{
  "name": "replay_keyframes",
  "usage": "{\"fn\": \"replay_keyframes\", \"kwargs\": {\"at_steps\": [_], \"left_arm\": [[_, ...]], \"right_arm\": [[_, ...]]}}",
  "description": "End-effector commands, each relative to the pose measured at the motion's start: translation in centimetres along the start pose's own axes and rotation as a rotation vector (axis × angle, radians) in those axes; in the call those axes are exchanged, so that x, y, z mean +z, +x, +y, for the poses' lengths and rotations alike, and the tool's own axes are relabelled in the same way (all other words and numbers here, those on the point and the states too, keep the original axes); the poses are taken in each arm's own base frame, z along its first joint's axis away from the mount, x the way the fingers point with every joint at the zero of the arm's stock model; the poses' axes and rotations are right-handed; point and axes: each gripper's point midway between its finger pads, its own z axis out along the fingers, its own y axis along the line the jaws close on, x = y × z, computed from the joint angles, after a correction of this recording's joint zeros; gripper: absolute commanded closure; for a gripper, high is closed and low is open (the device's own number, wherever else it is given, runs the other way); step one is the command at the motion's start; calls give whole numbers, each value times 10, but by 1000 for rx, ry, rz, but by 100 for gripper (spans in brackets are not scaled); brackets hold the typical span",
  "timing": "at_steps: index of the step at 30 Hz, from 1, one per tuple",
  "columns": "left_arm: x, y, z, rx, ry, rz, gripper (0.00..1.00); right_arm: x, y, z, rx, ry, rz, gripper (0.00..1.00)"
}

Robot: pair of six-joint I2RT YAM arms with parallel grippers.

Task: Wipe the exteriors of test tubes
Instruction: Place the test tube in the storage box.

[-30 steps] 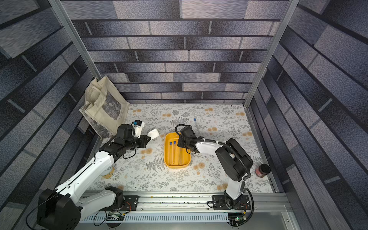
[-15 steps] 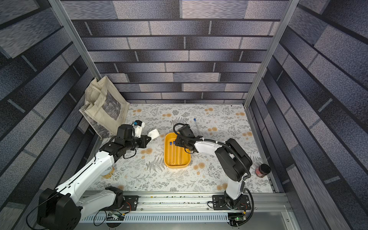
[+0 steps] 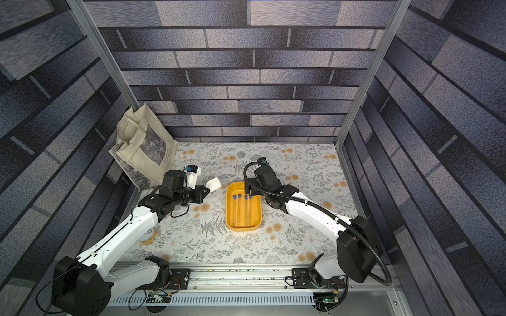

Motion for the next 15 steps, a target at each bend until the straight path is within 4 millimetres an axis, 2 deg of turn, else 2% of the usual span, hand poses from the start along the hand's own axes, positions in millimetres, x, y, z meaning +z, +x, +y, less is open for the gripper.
{"fn": "replay_keyframes", "kwargs": {"at_steps": [1, 4, 9, 12, 15], "left_arm": [[-5, -10, -14, -16, 33, 20, 96], [-6, -14, -12, -17, 22, 23, 95], [-6, -19, -10, -23, 22, 24, 95], [-4, -22, -8, -33, 32, 30, 95], [-4, -24, -5, -40, 38, 35, 95]], "right_arm": [[-16, -37, -14, -142, 108, -81, 0], [-12, -55, -19, -190, 145, -87, 0], [7, -79, -33, -237, 173, -29, 4], [21, -93, -46, -228, 183, 11, 14], [37, -102, -57, -218, 176, 64, 12]]}}
